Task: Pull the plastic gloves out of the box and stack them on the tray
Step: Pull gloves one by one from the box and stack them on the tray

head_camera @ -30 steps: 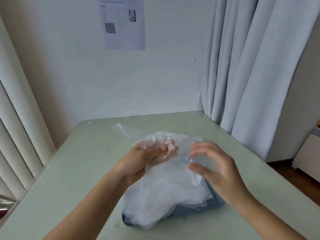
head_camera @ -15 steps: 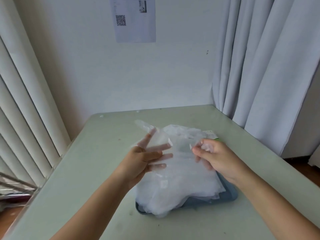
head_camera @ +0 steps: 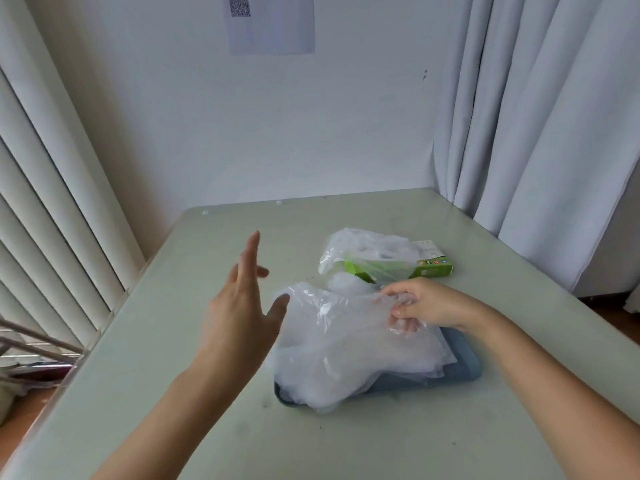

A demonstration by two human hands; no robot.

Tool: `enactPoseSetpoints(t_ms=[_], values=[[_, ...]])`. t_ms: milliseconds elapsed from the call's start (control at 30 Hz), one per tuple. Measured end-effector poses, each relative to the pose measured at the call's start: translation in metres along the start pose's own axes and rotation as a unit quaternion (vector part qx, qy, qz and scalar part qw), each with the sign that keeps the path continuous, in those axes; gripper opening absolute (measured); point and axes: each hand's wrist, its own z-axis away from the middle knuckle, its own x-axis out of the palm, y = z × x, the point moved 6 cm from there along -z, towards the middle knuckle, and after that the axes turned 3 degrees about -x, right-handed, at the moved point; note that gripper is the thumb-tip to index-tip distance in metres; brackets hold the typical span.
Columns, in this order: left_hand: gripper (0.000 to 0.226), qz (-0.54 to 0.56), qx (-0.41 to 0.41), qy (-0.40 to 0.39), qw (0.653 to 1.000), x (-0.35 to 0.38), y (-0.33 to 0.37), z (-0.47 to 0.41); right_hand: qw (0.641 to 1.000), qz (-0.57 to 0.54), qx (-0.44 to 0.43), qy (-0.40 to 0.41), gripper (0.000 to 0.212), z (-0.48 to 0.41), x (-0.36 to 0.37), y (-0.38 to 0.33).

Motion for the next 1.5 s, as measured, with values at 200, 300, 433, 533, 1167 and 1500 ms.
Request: enactPoseSetpoints(t_ms=[200, 300, 433, 533, 1167, 1500], values=[[0.036, -0.034, 0.331, -0.152, 0.931, 0.068, 0.053, 0.037, 0.997, 0.073, -0.003, -0.038, 0.019, -0.003, -0.003, -0.004], [0.054, -0.048, 0.33, -0.331, 0.883, 0.111, 0.045, 0.055, 0.99, 0.124, -0.017, -0.066, 0.038, -0.005, -0.002, -0.016], [0.045, -0.033, 0.302, -0.374, 0.876, 0.122, 0.042, 0.056, 0.985, 0.145, -0.047, -0.075, 0.054, -0.017, 0.009, -0.028], [0.045, -0.021, 0.306, -0.379, 0.873, 0.119, 0.045, 0.055, 0.986, 0.135, -0.1, -0.019, 0.027, -0.03, 0.017, -0.034], [0.061, -0.129, 0.231, -0.328, 0.907, 0.125, 0.044, 0.024, 0.944, 0.294, -0.113, -0.101, 0.088, 0.02, 0.051, 0.01], [0.065, -0.182, 0.185, -0.298, 0.919, 0.127, 0.035, 0.009, 0.911, 0.381, -0.12, -0.106, 0.094, 0.014, 0.053, 0.014]])
